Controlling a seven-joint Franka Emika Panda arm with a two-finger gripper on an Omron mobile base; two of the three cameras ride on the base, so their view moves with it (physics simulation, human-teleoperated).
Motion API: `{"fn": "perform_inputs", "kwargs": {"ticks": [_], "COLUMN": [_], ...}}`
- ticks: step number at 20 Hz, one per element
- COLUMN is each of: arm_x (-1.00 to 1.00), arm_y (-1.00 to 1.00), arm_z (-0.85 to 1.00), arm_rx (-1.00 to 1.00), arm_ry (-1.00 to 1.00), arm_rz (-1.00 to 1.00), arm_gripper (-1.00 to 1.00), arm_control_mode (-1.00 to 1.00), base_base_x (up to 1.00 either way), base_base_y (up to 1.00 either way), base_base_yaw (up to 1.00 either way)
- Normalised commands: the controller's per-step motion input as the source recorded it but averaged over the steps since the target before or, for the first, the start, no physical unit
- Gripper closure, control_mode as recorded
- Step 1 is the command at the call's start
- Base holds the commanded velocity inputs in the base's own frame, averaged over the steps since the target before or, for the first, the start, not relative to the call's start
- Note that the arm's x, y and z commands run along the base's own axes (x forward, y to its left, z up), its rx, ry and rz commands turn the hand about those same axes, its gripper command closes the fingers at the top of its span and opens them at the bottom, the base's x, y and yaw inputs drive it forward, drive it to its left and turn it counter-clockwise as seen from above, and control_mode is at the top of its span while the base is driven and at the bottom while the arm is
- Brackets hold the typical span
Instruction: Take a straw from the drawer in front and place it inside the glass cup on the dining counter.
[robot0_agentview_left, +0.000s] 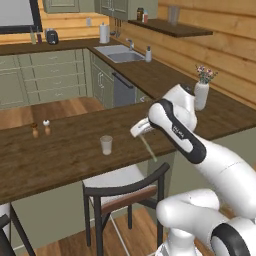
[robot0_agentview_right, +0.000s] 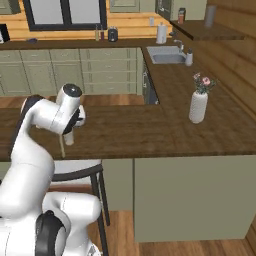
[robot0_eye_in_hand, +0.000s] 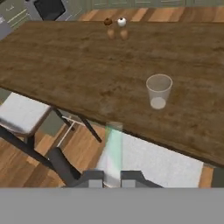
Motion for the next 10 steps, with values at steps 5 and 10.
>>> {"fn": "perform_inputs", "kwargs": {"ticks": [5, 10], "arm_x": [0.39, 0.31], "arm_y": [0.24, 0.35], "arm_z": [0.13, 0.39], "arm_rx": [0.23, 0.29], "arm_ry": [0.00, 0.00], "arm_rz": [0.52, 0.43], "arm_gripper": [1.00, 1.00], "arm_control_mode": [-1.00, -1.00], "base_base_x": [0.00, 0.00], "base_base_y": [0.00, 0.00], "base_base_yaw": [0.00, 0.00]}}
